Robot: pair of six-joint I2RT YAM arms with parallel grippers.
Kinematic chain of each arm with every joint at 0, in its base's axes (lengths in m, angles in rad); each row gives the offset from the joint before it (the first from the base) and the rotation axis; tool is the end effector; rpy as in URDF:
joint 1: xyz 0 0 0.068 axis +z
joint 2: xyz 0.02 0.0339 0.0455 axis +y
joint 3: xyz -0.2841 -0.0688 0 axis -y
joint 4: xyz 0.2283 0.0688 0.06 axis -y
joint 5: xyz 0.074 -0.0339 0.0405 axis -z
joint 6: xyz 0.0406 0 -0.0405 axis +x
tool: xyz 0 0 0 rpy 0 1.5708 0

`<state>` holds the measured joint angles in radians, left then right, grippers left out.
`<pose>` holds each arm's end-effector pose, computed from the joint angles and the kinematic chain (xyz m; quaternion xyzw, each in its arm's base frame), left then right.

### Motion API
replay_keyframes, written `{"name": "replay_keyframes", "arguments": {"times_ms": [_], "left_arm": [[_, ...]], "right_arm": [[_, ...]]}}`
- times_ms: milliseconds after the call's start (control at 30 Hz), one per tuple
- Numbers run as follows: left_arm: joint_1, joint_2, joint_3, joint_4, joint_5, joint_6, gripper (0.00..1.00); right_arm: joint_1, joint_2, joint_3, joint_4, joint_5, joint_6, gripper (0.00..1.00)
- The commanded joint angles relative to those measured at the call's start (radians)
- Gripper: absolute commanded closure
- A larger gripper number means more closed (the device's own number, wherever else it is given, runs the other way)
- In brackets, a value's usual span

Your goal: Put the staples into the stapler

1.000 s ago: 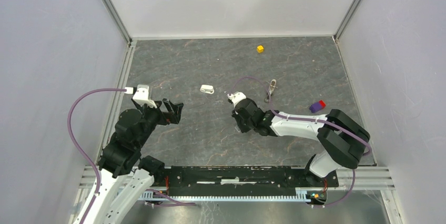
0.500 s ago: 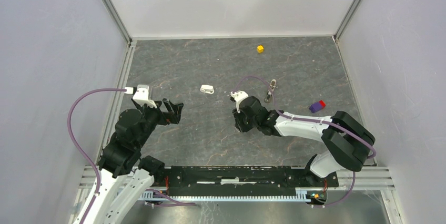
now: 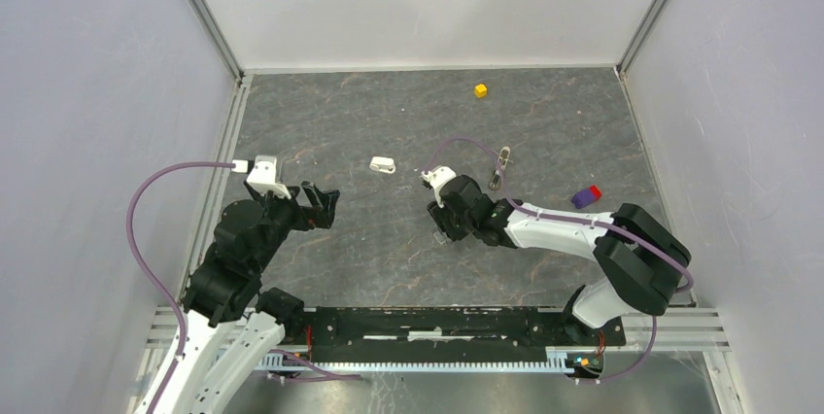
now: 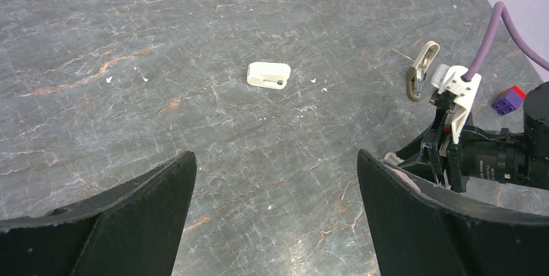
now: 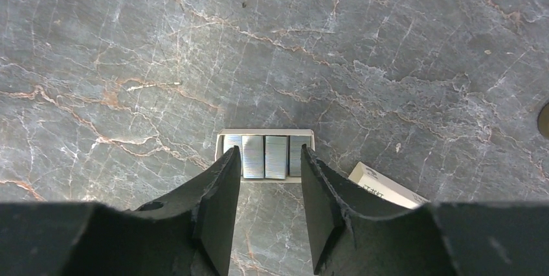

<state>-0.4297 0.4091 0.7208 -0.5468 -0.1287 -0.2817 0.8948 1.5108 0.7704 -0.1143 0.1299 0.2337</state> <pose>0.0652 -0.0242 0.3270 0.0182 0.7843 -0.1679 0.5969 0.1837 0.2206 0.2012 -0.2818 0.8914 0.1357 0.3280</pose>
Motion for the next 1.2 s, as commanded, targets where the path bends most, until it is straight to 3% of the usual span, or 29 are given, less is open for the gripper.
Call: {"name": "replay_keyframes", "arguments": {"times_ms": [0,767,1167], "left_arm": [[-0.003,0.008,0.010,0.021,-0.002,0.052,0.00],[-0.003,0.020,0.010,0.029,-0.002,0.055,0.00],[-0.003,0.020,0.009,0.028,-0.003,0.055,0.00]], "right_arm": [[0.000,0.019,0.037,0.007,-0.017,-0.031,0.53],[0.009,0.056,0.067,-0.019,-0.054,-0.032,0.54],[0.008,0.023,0.032,0.063,-0.140,0.029,0.55]]}}
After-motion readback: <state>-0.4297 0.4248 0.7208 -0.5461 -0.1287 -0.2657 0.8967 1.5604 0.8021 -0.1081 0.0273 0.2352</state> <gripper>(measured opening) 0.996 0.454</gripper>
